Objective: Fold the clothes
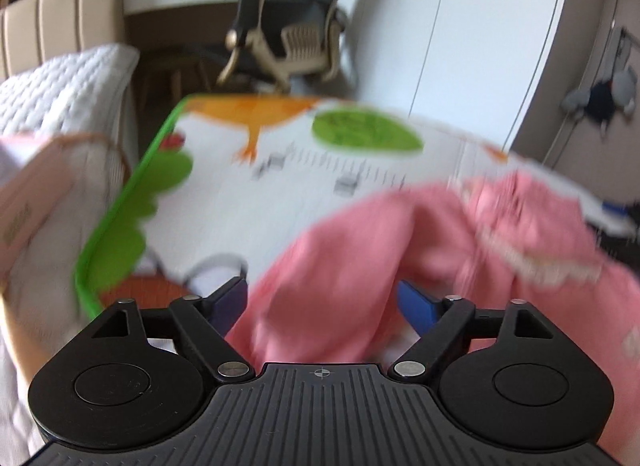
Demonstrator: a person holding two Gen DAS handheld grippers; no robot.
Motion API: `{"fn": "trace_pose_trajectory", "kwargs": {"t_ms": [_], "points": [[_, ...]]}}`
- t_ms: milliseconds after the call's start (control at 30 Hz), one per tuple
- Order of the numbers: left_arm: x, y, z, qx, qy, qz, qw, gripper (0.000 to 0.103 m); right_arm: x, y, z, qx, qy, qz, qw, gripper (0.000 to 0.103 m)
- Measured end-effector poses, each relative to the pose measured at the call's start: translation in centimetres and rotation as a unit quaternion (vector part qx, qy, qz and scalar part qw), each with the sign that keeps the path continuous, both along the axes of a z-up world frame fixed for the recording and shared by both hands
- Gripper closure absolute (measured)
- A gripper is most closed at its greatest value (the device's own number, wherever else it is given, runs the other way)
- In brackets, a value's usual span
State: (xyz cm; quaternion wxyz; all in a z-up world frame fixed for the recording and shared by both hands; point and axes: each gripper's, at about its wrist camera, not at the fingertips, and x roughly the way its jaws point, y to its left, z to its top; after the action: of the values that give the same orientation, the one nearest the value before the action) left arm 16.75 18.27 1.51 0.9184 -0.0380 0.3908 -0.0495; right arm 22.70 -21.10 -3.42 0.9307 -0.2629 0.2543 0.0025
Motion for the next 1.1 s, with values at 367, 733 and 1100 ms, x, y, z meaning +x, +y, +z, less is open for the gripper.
{"fn": "trace_pose_trajectory", "kwargs": {"t_ms": [367, 733, 1100], "points": [[2.7, -4.8, 4.7, 0.056, -0.08, -0.018, 0.9951, 0.095, 0.0, -0.4, 0.1, 0.017, 0.0, -0.002, 1.0, 0.045], [6.5, -15.2, 8.7, -0.307, -0.057, -0.176, 0.9335, 0.012, 0.2, -1.4, 0.5, 0.047, 0.015, -0.005, 0.999, 0.041], [5.1, -11.2, 7.6, -0.228, -0.07, -0.091, 0.9668, 0.004, -5.6, -1.7, 9.4, 0.188, -0.02, 0.108, 0.976, 0.028]]}}
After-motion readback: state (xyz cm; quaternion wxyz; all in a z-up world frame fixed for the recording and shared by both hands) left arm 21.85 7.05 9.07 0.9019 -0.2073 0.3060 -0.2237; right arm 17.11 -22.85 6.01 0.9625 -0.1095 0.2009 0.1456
